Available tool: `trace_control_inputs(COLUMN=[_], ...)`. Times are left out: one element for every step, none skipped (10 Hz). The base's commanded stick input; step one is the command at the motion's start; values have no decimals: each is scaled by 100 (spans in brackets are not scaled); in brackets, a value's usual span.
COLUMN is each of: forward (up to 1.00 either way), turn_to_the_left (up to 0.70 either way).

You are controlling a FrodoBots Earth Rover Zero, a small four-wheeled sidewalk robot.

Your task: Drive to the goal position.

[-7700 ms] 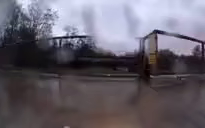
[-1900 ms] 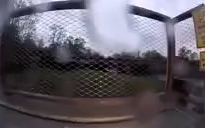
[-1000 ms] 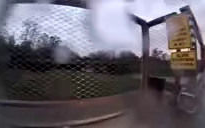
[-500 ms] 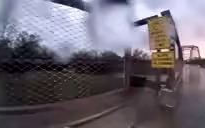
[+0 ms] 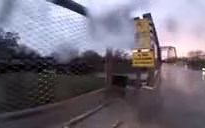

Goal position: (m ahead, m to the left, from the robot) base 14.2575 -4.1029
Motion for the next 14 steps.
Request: trace_control_inputs(forward=[0, 0, 0, 0, 0, 0, 0, 0, 0, 0, 0, 0, 0, 0], turn_to_the_left=[-70, -70, -70, -70, -70, -70, -70, -70, -70, -70, -70, -70, -70, -62])
